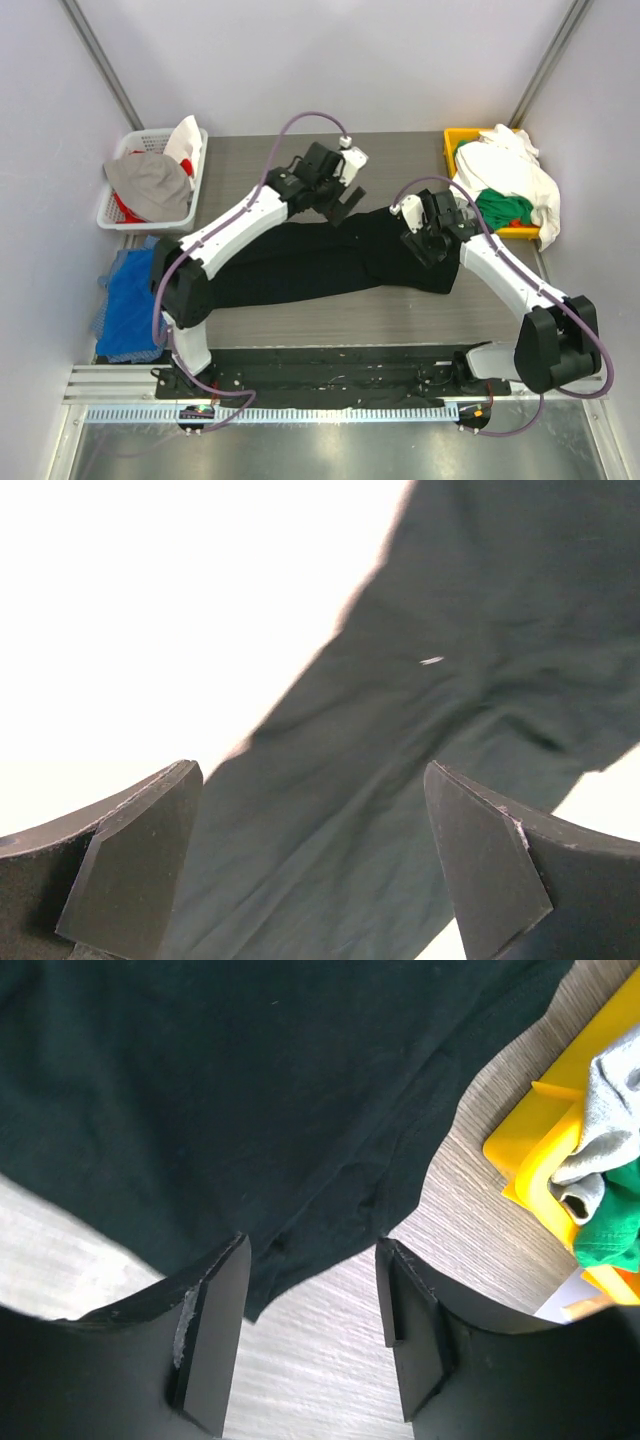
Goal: Fold and stack the t-shirts
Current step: Fold the other side of the tshirt into a rectangle, then rotate the tshirt 90 degrees
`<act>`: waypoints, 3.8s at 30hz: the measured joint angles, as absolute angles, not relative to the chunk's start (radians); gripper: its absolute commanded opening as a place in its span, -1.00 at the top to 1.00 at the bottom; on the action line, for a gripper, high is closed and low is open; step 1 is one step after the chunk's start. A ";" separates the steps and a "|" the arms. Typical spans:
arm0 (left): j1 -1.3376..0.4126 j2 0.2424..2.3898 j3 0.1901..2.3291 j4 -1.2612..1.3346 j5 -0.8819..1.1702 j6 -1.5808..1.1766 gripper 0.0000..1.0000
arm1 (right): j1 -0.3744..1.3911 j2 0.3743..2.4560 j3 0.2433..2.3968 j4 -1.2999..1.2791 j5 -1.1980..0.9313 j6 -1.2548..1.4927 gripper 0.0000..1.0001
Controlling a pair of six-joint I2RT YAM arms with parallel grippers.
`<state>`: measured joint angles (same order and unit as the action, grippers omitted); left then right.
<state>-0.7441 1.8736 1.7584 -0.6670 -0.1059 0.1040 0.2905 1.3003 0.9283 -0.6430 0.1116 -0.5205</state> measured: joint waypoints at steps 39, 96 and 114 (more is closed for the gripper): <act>-0.443 1.617 1.050 -0.509 -0.278 0.537 -0.99 | 0.288 1.604 0.982 -0.396 0.128 -0.445 -0.19; -0.908 2.053 1.517 -0.853 -0.007 0.645 -1.00 | 0.283 2.465 2.010 -0.224 0.122 -0.532 -0.20; -0.914 2.213 1.769 -0.873 0.105 0.613 -0.99 | 0.325 2.635 2.298 -0.278 0.091 -0.567 -0.20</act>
